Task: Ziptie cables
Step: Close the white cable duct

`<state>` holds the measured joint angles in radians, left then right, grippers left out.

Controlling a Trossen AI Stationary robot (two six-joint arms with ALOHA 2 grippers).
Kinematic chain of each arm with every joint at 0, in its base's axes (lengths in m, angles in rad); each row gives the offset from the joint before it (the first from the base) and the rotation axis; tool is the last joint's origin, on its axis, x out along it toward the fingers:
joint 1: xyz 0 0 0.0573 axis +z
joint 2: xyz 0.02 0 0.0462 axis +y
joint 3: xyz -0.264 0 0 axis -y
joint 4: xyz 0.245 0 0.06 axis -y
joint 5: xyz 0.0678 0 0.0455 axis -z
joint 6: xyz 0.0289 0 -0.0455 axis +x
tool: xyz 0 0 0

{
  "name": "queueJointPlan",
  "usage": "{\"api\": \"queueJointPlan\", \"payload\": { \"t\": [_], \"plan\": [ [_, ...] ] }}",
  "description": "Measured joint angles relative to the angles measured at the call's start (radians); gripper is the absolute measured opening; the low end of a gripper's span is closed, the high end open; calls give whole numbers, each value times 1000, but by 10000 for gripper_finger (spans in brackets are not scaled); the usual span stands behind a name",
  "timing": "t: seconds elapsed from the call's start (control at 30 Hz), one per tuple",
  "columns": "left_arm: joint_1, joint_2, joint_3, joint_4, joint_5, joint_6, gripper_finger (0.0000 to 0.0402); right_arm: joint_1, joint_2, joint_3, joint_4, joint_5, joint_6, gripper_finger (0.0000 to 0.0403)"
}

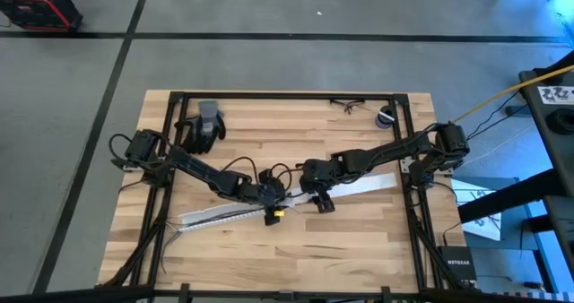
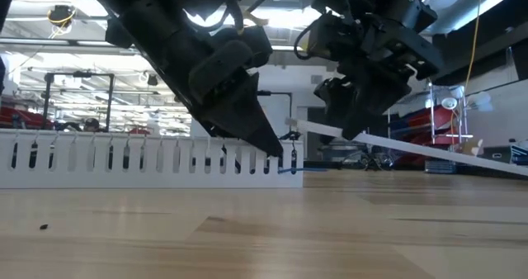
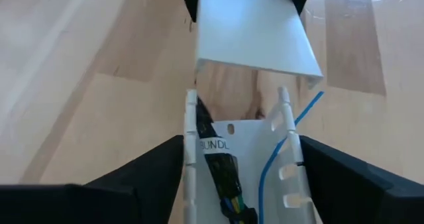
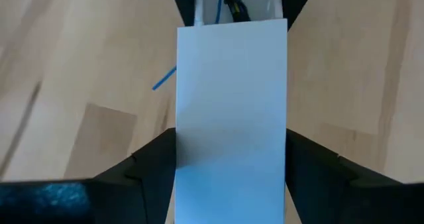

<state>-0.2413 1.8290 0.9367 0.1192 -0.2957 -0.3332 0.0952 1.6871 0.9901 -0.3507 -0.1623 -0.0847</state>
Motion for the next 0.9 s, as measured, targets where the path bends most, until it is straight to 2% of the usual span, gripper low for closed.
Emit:
{"api": "queueJointPlan", "payload": {
  "t": [0.2, 0.33, 0.5, 0.9],
  "plan": [
    [0, 0, 0, 0, 0, 1, 241, -18, 0, 0, 11, -48, 33, 236],
    [0, 0, 0, 0, -1, 8, 238, -19, 27, 0, 77, -71, 36, 236],
    [-1, 0, 0, -2, 1, 10, 238, -19, 94, 66, -13, -63, 7, 236],
    [-7, 0, 0, -1, -3, 34, 237, -62, 159, 189, -139, -79, -6, 236]
  ]
}}
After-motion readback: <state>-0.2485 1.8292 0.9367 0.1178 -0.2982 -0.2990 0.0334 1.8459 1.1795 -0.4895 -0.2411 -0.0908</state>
